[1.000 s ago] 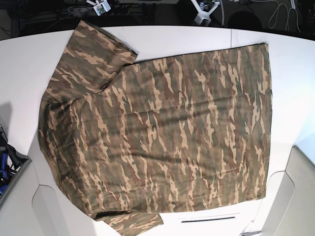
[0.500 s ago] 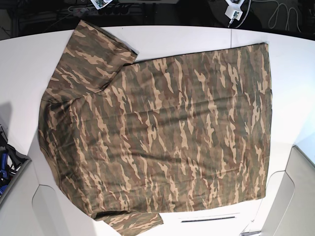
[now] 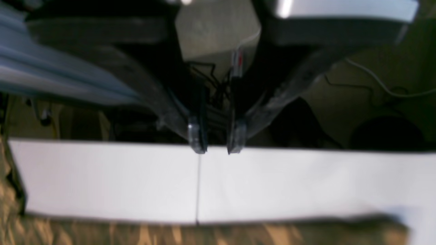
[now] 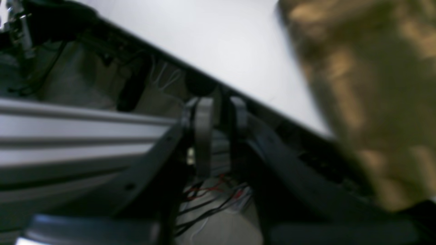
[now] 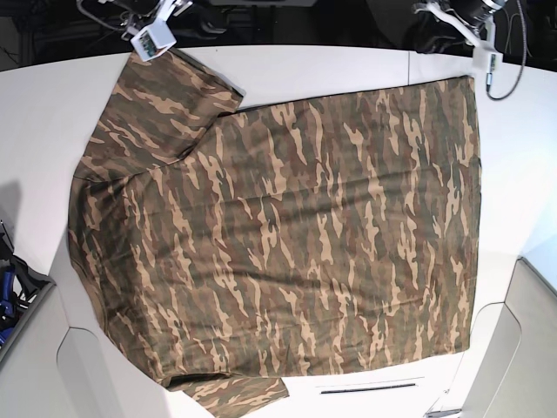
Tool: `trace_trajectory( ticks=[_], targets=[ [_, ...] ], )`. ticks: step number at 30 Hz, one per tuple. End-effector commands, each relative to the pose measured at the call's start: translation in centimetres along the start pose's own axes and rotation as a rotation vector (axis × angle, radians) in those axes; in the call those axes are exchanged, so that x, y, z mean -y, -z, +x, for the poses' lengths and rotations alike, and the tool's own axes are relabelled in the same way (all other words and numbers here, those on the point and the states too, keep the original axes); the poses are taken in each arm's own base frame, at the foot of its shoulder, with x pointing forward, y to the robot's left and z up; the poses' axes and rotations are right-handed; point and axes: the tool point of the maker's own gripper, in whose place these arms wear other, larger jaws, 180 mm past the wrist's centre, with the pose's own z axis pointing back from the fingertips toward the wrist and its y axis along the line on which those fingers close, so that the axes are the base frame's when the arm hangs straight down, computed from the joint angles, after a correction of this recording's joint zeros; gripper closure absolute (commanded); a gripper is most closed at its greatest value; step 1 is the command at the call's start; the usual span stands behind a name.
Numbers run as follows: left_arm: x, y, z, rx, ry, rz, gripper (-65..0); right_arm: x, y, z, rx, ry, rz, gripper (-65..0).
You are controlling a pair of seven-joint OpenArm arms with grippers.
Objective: Fold the T-shirt properly
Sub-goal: 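Lower both grippers and pinch the shirt's hem corners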
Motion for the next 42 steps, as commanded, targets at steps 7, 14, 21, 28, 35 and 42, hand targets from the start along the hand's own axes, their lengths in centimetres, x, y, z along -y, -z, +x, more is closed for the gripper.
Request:
trace_trajectory(
  ticks=[7, 14, 21, 28, 35, 42],
  targets=[
    [-0.3, -2.4, 4.0, 0.141, -0.002, -0.003, -13.8, 5.0, -3.7, 4.9, 0.153, -0.021, -0.186, -9.6],
    [-1.1, -2.9, 6.1, 0.187, 0.024, 0.005, -27.7, 11.7, -7.8, 7.9, 0.253, 0.086, -0.415, -28.9],
    [-1.6, -2.9, 8.7, 0.207, 0.104, 0.007, -34.4, 15.8, -9.9, 7.4, 0.253, 0.146, -0.539, -30.1],
    [-2.1, -2.6, 10.8, 0.23, 0.172, 0.024, -34.4, 18.5, -8.4, 3.7, 0.196, 0.258, -0.533, -30.1],
    [-3.0, -2.6, 11.0, 0.236, 0.179, 0.048, -42.2, 19.4, -6.4, 2.4, 0.198, 0.331, -0.466, -30.1],
    [-5.4, -1.8, 9.7, 0.213, 0.115, 0.084, -43.4, 18.5, -3.6, 1.1, 0.149, 0.363, -0.395, -30.1]
  ],
)
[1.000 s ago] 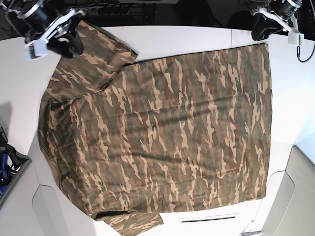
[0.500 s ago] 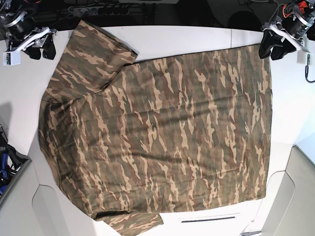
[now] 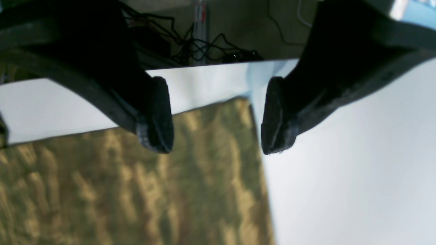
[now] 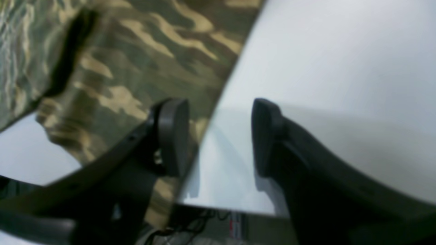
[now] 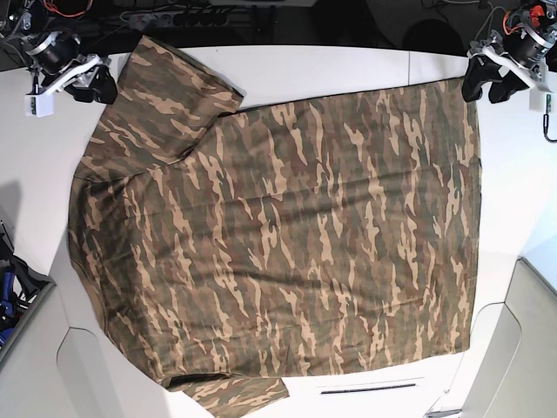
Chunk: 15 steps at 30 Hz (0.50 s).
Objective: Fold the T-shirt properly
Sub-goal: 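Lower both grippers and pinch the shirt's hem corners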
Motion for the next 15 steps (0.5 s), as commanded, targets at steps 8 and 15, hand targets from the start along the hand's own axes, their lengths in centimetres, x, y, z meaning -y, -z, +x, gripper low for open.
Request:
trace_trajectory(
  ticks=[8, 15],
  targets=[
    [-0.6, 0.5, -0.7, -0.019, -0.052, -0.03, -43.4, -3.4, 1.3, -1.5, -0.052, -0.035, 0.097, -30.1],
    [1.9, 2.1, -2.9, -0.101, -0.004, -0.089, -43.4, -3.9, 1.5, -1.4, -0.04, -0.038, 0.111, -30.1]
  ],
)
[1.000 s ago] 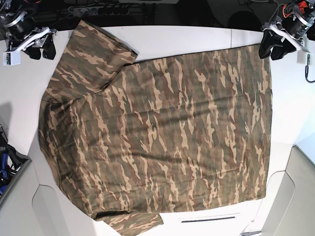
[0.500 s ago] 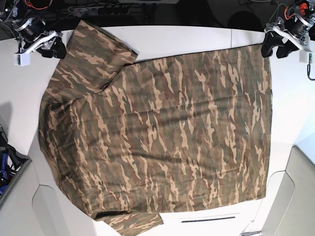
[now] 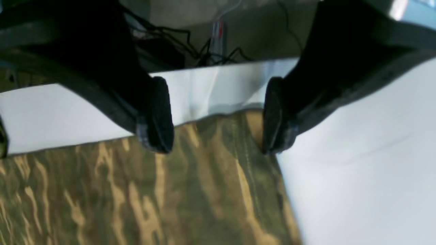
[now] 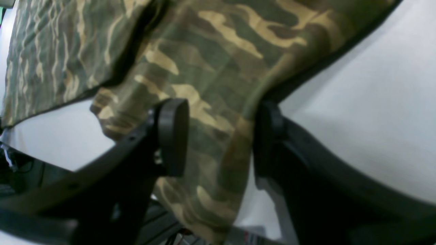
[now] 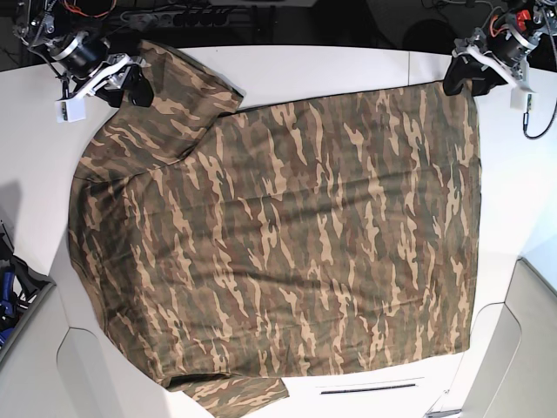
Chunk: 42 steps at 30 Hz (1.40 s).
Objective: Fold the T-shirt properly
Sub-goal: 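Lower both grippers and pinch the shirt's hem corners, then lift the hem with both grippers and fold it over toward the collar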
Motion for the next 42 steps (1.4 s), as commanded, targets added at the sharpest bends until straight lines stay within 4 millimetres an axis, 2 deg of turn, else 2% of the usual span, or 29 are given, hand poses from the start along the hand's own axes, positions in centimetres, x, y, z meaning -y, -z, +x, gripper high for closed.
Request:
trace_trajectory(
  ticks=[1, 4, 8, 14, 16, 19, 20, 21, 26, 29, 31, 34, 38, 42],
  targets=[
    [0.4, 0.0, 0.1, -0.009, 0.032, -0.014, -43.4, 0.2, -0.2, -0.3, -0.018, -0.011, -0.009, -30.1],
    [0.7, 0.4, 0.2, 0.001, 0.055, -0.015, -43.4, 0.2, -0.2, -0.3, -0.019, -0.012, -0.01, -30.1],
    [-0.8, 0.6, 0.9, 0.023, 0.028, 0.066, -43.4, 0.2, -0.2, -0.3, -0.019, -0.012, -0.01, -30.1],
    [-0.6, 1.1, 2.3, 0.056, 0.037, 0.058, -42.1, 0.2, -0.2, -0.3, -0.018, -0.011, -0.009, -29.1],
    [-0.5, 1.4, 2.8, 0.068, 0.037, 0.055, -32.6, 0.2, -0.2, -0.1, -0.011, -0.011, -0.009, -21.6],
    [-0.3, 1.5, 3.0, 0.076, 0.036, 0.053, -7.9, 0.2, -0.2, 0.0, -0.004, -0.011, -0.009, -3.0],
    [-0.3, 1.5, 3.1, 0.077, 0.037, 0.052, -1.7, 0.2, -0.2, 0.0, -0.004, -0.011, -0.009, 0.0],
    [-0.3, 1.5, 3.2, 0.084, 0.037, 0.052, 0.0, 0.2, -0.2, 0.0, -0.004, -0.012, -0.01, 0.0],
    [0.5, 1.8, 4.4, 0.113, 0.072, 0.01, 0.0, -0.1, -0.3, 0.5, 0.014, -0.019, 0.011, 0.0],
    [1.1, 1.4, 5.9, 0.167, 0.074, -0.029, 0.0, -1.2, -1.0, 2.1, 0.069, -0.036, 0.066, 0.0],
    [0.9, 0.9, 7.0, 0.211, 0.055, -0.031, 0.0, -1.1, -1.7, 3.5, 0.113, -0.035, 0.064, 0.0],
    [0.3, 0.3, 9.0, 0.275, 0.045, -0.019, 0.0, -0.5, -2.5, 6.6, 0.195, -0.062, 0.04, 0.0],
    [0.3, 0.3, 10.5, 0.313, 0.054, -0.021, 0.0, 0.3, -3.1, 10.8, 0.302, -0.093, 0.014, 0.0],
    [0.5, 0.6, 11.9, 0.344, 0.066, -0.025, 0.0, -0.3, -2.9, 14.2, 0.372, -0.127, 0.03, 0.0]
  ],
)
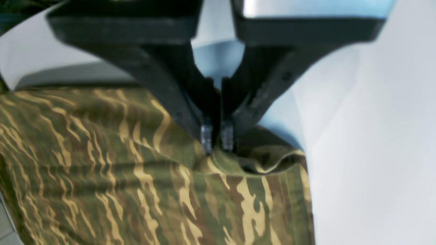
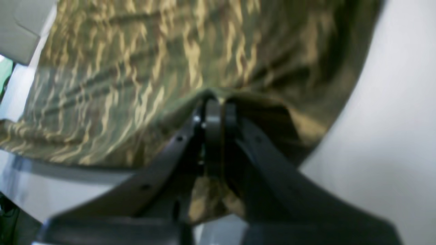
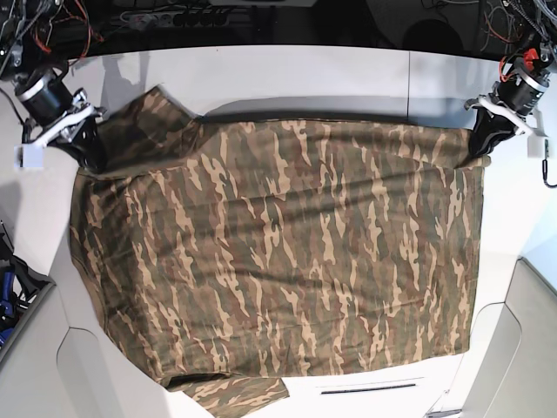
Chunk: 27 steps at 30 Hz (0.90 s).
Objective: Fold the T-shirt properly
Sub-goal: 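Lift the hem with both grippers and fold it over toward the collar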
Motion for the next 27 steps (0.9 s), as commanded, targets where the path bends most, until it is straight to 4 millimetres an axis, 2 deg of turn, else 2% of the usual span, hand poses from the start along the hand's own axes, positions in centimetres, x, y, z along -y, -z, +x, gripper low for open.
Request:
trace_trajectory(
  ticks=[1, 10, 17, 23, 27],
  targets=[
    [0.4, 0.0, 2.2, 0.058, 0.031, -0.021, 0.0, -0.4, 0.0, 2.3, 0.064, -0.029, 0.02, 0.0],
    [0.5, 2.1, 6.2, 0.131, 0.117, 0.0, 0.0, -0.7, 2.1, 8.1, 0.191, -0.081, 0.036, 0.0],
    [0.5, 3.2, 9.2, 0.202, 0.157, 0.015, 0.0, 0.2, 4.2, 12.0, 0.259, -0.08, 0.033, 0.0],
    [0.0, 5.4, 8.6, 0.181, 0.162, 0.023, 0.0, 2.0, 8.0, 13.7, 0.26, 0.024, 0.052, 0.0],
    [-0.3, 7.4, 8.1, 0.172, 0.154, 0.022, 0.0, 1.7, 11.0, 13.9, 0.221, 0.066, 0.092, 0.0]
  ],
)
